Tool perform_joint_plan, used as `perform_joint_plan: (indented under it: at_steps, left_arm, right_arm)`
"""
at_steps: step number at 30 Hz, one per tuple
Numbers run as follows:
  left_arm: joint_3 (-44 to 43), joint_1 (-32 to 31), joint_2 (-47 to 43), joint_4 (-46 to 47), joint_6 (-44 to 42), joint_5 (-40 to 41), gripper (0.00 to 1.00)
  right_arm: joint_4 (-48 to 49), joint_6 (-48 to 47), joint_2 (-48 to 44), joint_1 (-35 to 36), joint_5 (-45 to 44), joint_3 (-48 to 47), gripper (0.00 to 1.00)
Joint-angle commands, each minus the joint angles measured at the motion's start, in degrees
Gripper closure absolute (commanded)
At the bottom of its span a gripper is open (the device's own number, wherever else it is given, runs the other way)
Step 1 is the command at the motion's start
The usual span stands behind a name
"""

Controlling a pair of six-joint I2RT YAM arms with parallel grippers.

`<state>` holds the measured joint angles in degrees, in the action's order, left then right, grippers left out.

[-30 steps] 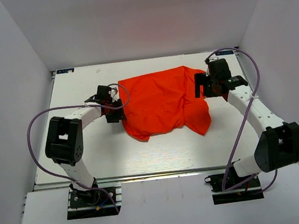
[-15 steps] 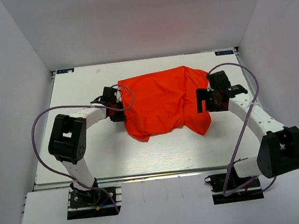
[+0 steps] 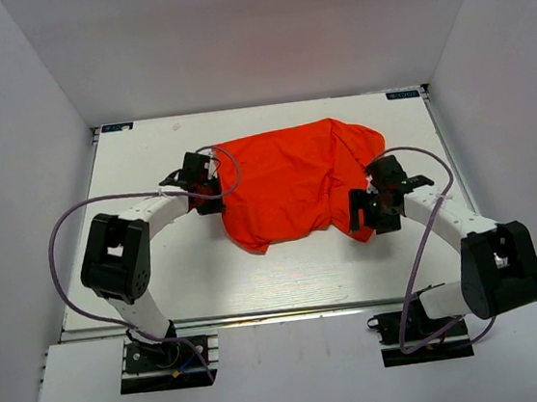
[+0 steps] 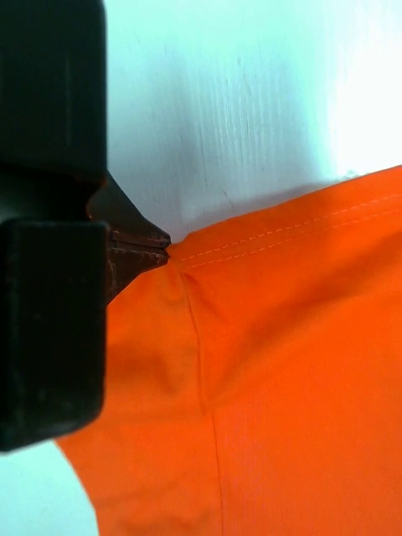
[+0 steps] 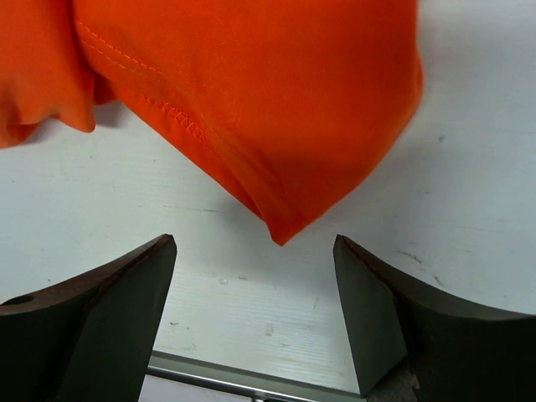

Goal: Fold and stack the t-shirts
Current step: Flatten out the tshirt

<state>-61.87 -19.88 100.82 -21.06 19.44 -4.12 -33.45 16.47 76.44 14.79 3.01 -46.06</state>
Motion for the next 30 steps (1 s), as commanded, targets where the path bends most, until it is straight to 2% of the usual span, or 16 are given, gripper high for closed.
perform_joint_plan:
  at_steps: [1,5,8,9,10,12,13,15,18,22,24,30]
  left_arm:
    - [-1.15,-0.25,-6.16,-0.3,-0.63,1.31,1.0]
    - [-1.15,-0.25,-9.31,-0.91,-0.63,0.69,1.0]
    - [-1.68,-0.25,-11.6,-0.91,-1.16,0.16,1.0]
    - [-1.68,-0.25,-12.22,-0.91,-1.16,0.16,1.0]
    - [-1.68,-0.25,-13.53,-0.91,-1.16,0.16,1.0]
    - [-1.68,-0.25,-14.94,0.57,-1.16,-0.54,1.0]
    - [-1.68,-0.25,-15.64,0.58,-1.16,-0.54,1.0]
    - [-2.21,-0.25,-16.7,2.07,-1.69,-1.07,1.0]
    - [-5.71,0.28,-17.49,2.07,-2.83,0.25,1.0]
    - [-12.38,0.28,-18.02,2.6,-4.85,4.54,1.0]
    - [-14.67,0.89,-18.02,2.6,-5.38,5.09,1.0]
    - [-27.22,0.89,-17.41,1.73,-10.56,14.48,1.0]
  right_arm:
    - [5.94,1.72,2.13,0.94,2.45,1.59,0.19]
    - [9.63,4.53,5.47,1.21,-2.64,2.29,0.26]
    - [11.3,6.29,6.7,1.3,-7.12,2.99,0.44]
    - [11.83,6.29,7.4,1.3,-7.22,3.17,0.57]
    - [12.61,6.29,7.66,1.3,-7.22,3.26,0.62]
    - [12.36,6.12,8.71,1.12,-8.36,2.48,0.83]
    - [12.18,6.03,8.72,1.12,-8.63,2.12,1.0]
    - [13.32,4.54,6.98,0.77,-8.54,0.98,1.0]
    - [13.32,2.61,2.76,0.42,-14.92,-2.35,1.0]
    - [15.34,-3.7,-4.53,-0.2,-22.42,-13.04,1.0]
    - [16.31,-5.21,-5.16,-0.99,-25.83,-16.06,1.0]
    - [19.3,-11.63,-7.27,-2.92,-35.08,-28.8,1.0]
